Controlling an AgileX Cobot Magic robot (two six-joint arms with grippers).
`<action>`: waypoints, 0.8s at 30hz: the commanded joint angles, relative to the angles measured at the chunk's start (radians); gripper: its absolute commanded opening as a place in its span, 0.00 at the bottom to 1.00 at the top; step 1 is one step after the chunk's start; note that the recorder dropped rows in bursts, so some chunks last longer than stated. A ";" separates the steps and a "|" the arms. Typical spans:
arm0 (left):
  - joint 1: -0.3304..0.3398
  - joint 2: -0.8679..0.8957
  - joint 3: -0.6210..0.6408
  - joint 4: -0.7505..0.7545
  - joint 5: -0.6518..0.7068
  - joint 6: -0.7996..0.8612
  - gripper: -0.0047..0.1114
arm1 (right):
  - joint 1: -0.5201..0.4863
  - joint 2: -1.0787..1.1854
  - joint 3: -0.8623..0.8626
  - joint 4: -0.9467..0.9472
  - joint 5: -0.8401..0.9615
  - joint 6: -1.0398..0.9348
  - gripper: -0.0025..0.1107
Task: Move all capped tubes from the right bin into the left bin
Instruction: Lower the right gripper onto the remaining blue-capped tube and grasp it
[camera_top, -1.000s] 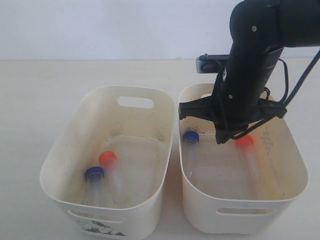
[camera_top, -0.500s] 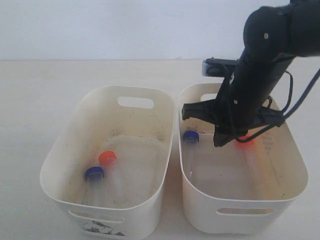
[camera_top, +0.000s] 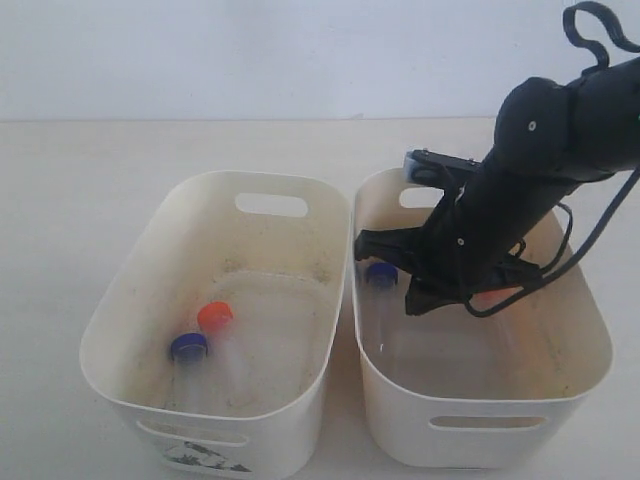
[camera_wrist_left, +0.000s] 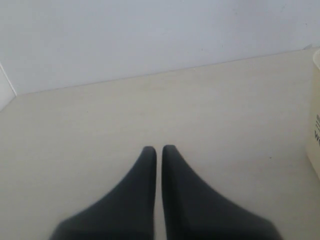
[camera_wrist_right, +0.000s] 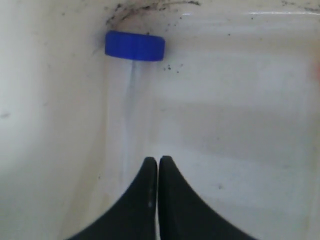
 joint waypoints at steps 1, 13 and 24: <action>0.001 -0.001 -0.004 -0.001 -0.009 -0.012 0.08 | -0.004 0.008 0.005 0.004 -0.044 -0.014 0.02; 0.001 -0.001 -0.004 -0.001 -0.009 -0.012 0.08 | -0.004 0.008 0.005 0.002 -0.055 -0.043 0.53; 0.001 -0.001 -0.004 -0.001 -0.009 -0.012 0.08 | -0.002 0.011 0.005 0.002 -0.113 -0.017 0.78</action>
